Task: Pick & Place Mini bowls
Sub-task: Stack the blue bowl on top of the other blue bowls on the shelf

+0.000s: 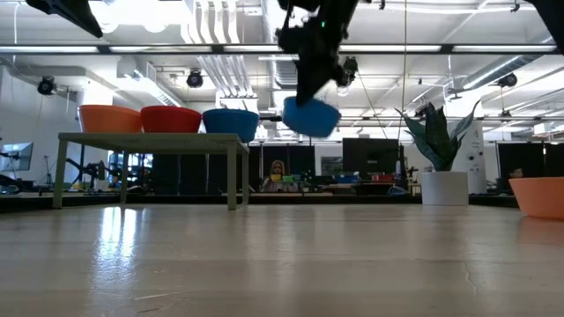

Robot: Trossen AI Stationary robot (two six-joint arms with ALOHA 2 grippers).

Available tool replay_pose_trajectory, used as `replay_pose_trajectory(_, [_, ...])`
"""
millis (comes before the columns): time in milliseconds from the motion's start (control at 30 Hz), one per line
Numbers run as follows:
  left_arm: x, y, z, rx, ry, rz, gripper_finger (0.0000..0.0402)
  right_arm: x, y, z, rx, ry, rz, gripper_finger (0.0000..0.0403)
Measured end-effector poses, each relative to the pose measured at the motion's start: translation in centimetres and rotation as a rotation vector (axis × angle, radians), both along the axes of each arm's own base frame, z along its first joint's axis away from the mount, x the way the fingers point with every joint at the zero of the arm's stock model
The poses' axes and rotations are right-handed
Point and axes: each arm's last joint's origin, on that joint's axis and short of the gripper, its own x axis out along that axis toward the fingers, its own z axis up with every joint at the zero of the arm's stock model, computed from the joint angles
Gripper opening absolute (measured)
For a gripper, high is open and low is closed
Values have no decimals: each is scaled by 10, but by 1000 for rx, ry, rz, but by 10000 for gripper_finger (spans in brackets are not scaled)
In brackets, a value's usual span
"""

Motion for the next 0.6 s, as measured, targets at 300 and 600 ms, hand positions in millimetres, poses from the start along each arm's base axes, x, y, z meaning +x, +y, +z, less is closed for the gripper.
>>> replay_pose_trajectory(300, [0, 0, 0, 1, 1, -2, 0, 1, -2, 66, -142, -84, 192, 8])
replay_pose_trajectory(600, [0, 0, 0, 1, 2, -2, 0, 25, -21, 75, -190, -135, 349, 8])
